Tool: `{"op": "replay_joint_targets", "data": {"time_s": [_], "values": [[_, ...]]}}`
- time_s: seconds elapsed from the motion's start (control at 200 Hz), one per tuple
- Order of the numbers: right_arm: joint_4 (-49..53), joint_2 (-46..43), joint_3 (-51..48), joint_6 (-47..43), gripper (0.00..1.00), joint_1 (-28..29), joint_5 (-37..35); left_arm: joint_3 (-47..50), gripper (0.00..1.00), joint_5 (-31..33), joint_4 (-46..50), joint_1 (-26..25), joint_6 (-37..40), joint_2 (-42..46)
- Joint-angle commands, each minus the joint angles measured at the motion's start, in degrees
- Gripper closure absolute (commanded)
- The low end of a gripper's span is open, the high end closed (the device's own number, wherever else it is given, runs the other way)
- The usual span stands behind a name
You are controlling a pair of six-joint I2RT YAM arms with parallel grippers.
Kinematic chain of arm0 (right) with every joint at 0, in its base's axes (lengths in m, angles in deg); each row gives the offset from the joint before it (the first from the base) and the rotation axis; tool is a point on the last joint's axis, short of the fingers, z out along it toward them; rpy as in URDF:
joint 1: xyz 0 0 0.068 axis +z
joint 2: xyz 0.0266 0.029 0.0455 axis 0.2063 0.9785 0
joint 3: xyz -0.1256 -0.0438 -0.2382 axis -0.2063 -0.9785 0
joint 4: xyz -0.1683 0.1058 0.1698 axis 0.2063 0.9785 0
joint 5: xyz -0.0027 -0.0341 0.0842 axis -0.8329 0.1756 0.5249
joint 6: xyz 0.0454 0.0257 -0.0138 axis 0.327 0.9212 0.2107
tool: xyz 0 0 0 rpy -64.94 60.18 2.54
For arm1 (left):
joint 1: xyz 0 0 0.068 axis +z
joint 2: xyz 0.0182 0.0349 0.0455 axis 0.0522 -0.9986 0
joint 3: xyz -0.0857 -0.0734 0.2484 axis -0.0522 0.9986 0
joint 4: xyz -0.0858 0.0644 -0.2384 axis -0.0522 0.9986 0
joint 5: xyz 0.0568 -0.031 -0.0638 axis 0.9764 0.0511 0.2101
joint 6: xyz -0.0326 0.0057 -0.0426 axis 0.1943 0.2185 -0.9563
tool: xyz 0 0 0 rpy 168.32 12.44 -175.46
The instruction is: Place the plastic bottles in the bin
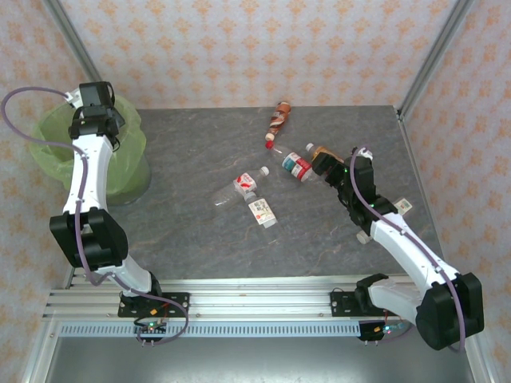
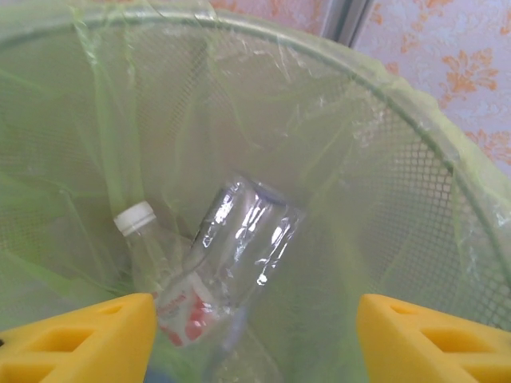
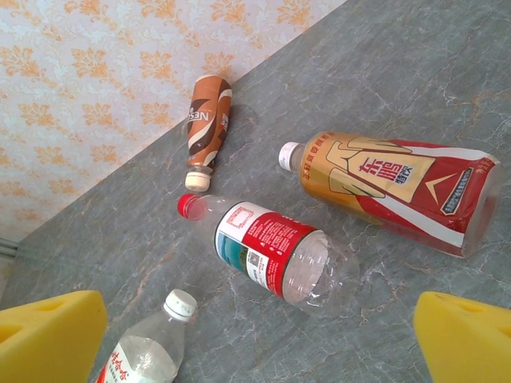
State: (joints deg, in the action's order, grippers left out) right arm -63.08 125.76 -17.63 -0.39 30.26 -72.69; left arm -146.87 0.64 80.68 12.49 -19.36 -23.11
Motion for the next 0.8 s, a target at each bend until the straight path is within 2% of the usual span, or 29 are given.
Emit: {"op": "replay_joint_targets", "data": {"time_s": [0.0, 0.08, 0.37, 0.651, 0.796], "values": [[-0.17, -0.11, -0.11, -1.07, 0.01, 0.19, 0.09, -0.99, 0.31, -2.81, 2.70, 0.27, -1.49, -0.66], [-0.13, 0.24, -0.09, -1.07, 0.01, 0.17, 0.33, -1.25, 0.30, -4.62, 2.62, 0.25, -1.68, -0.14], [0.29, 1.74, 0.17, -0.40, 0.01, 0.17, 0.53, -1.02, 0.08, -8.31, 1.37, 0.26, -1.95, 2.95], [0.24, 2.22, 0.43, -0.21, 0.01, 0.18, 0.44, 0.13, 0.02, -9.18, 0.91, -0.42, -2.80, 6.83], [0.13, 2.53, 0.26, 0.40, 0.01, 0.17, -0.33, 4.01, 0.00, -6.09, -2.27, -4.93, -2.78, 11.83]]}}
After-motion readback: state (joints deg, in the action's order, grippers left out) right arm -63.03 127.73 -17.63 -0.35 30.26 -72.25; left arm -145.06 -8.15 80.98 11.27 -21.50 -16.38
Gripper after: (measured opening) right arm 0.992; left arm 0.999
